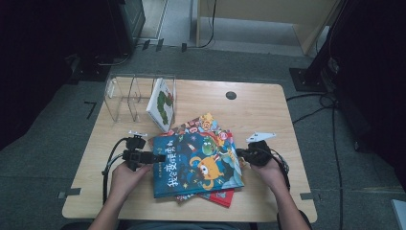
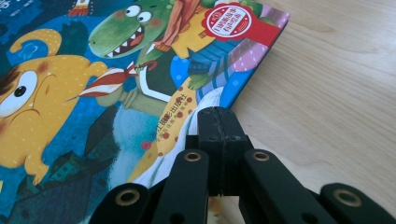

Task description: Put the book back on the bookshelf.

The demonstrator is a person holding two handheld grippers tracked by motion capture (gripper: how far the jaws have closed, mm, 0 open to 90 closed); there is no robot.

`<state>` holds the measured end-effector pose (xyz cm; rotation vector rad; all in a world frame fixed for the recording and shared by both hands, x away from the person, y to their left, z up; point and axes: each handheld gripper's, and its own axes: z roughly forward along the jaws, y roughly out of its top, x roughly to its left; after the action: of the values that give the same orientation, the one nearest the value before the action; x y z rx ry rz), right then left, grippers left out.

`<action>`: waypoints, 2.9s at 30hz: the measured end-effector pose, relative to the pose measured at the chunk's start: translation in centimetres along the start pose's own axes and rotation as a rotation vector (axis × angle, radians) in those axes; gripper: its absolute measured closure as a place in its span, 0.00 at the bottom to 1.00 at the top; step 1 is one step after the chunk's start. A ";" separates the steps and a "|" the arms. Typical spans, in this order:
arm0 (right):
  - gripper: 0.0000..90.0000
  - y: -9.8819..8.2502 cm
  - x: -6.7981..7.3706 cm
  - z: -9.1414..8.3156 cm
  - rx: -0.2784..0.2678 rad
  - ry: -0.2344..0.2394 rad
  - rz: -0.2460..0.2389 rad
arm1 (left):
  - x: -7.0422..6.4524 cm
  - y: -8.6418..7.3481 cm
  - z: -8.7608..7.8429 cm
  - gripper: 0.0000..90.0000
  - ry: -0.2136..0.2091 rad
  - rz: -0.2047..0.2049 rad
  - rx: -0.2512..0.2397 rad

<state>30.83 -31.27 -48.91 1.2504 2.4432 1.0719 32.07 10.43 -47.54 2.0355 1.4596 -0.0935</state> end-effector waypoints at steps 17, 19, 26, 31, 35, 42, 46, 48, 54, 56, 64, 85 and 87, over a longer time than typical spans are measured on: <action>1.00 0.5 1.1 0.9 -0.006 0.053 -0.028 | 1.6 -0.7 0.3 0.37 -0.030 -0.092 0.036; 1.00 0.5 1.3 1.0 -0.008 0.061 -0.034 | 2.0 -0.8 0.3 0.38 -0.049 -0.130 0.034; 1.00 0.9 2.0 1.5 -0.007 0.063 -0.060 | 2.7 -0.8 -0.7 0.44 -0.058 -0.177 0.065; 1.00 1.0 2.4 1.9 -0.016 0.066 -0.072 | 3.1 -0.9 -1.7 0.48 -0.057 -0.189 0.062; 1.00 1.3 3.1 2.3 -0.016 0.071 -0.082 | 3.6 -0.7 -3.6 0.53 -0.082 -0.210 -0.011; 1.00 1.7 4.0 3.0 -0.025 0.095 -0.116 | 3.1 0.5 -7.4 0.61 -0.124 -0.197 -0.051; 1.00 1.8 4.6 3.4 -0.029 0.113 -0.122 | 2.2 1.8 -9.2 0.63 -0.143 -0.176 -0.031; 1.00 1.9 4.8 3.6 -0.030 0.127 -0.127 | 1.7 2.6 -9.9 0.66 -0.158 -0.161 -0.016; 1.00 2.2 6.4 4.7 -0.056 0.177 -0.122 | -0.1 4.7 -12.0 0.73 -0.189 -0.111 0.003; 1.00 2.3 7.3 5.1 -0.063 0.175 -0.145 | -0.4 5.3 -12.6 0.74 -0.171 -0.094 0.007; 1.00 2.8 8.7 6.0 -0.076 0.180 -0.179 | -1.0 7.0 -13.8 0.80 -0.187 -0.087 0.043; 0.73 3.1 8.5 6.1 -0.089 0.154 -0.240 | -3.9 10.7 -19.2 0.93 -0.082 0.026 0.130; 0.71 3.1 8.3 6.2 -0.093 0.151 -0.231 | -3.8 10.6 -19.9 0.93 -0.050 0.034 0.122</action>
<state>30.45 -20.55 -50.05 0.8623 2.5359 1.2365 34.10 15.58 -25.30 2.1392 1.4188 -0.2232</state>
